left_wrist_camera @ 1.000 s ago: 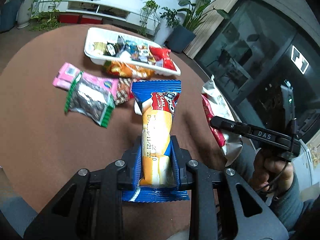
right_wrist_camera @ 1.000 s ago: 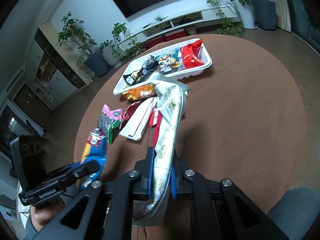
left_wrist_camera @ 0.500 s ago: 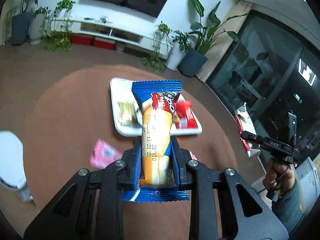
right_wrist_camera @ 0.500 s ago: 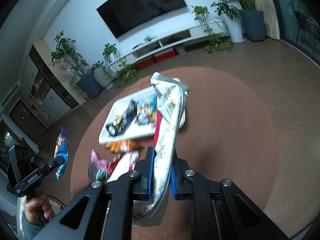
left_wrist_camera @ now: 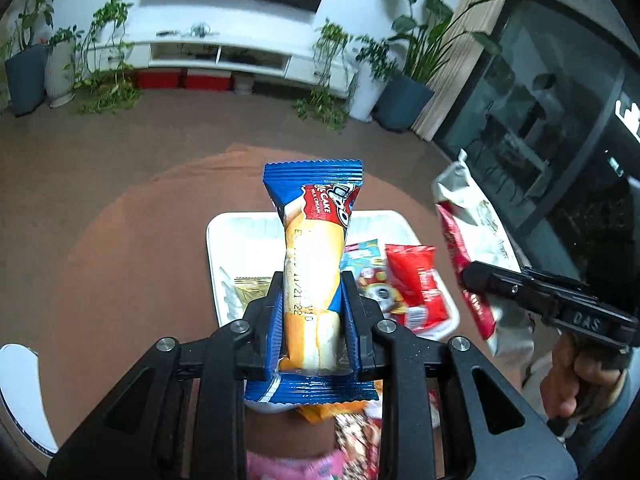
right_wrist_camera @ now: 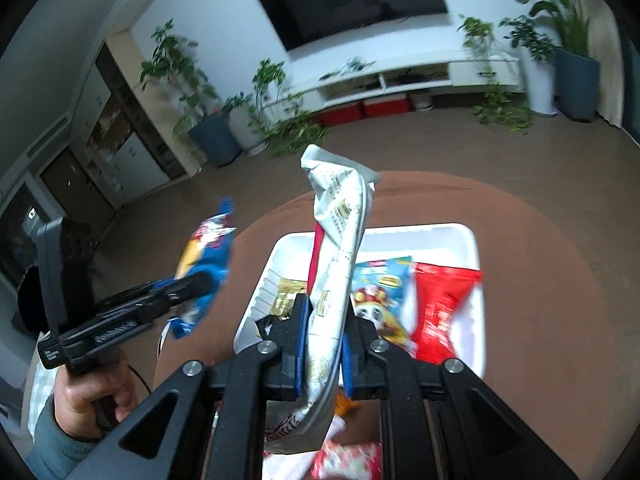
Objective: Organize snacks
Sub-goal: 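Carry the cake bar and long bag into the white tray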
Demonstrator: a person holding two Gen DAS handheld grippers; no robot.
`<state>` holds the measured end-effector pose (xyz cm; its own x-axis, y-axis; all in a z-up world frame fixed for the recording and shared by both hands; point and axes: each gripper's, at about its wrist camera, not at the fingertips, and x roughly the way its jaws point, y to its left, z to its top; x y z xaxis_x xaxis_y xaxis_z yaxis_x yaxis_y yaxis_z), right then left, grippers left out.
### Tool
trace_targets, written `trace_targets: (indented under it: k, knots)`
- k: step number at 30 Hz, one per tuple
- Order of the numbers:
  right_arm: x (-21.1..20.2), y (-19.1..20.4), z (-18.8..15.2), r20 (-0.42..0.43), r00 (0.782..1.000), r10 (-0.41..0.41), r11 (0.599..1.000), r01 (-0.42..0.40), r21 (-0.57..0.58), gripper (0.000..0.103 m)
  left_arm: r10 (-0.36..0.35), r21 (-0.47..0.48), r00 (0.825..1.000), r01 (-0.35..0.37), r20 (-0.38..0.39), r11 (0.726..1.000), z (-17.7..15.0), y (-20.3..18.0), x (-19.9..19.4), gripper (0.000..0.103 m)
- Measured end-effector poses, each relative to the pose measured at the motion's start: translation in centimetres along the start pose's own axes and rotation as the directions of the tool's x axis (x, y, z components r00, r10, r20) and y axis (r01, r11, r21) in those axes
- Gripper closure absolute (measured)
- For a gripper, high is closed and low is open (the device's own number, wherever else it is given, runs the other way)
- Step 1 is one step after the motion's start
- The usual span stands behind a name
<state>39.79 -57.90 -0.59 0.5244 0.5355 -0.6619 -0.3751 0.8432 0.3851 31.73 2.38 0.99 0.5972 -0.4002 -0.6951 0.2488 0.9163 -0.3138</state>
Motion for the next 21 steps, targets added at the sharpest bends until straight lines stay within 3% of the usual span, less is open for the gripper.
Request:
trace_targets:
  k: [10, 21]
  knots:
    - [8.9, -0.2, 0.3, -0.133, 0.989, -0.069, 0.997, 0.065, -0.035, 0.088, 0.046, -0.004, 0.993, -0.047, -0.105, 0.999, -0.7, 1.6, 8.3, 0.080]
    - [12.3, -1.0, -0.5, -0.199, 0.975, -0.098, 0.995, 0.094, -0.029, 0.088, 0.103, 0.027, 0.987, -0.100, -0.126, 0.995, -1.5, 0.9, 12.6, 0.079]
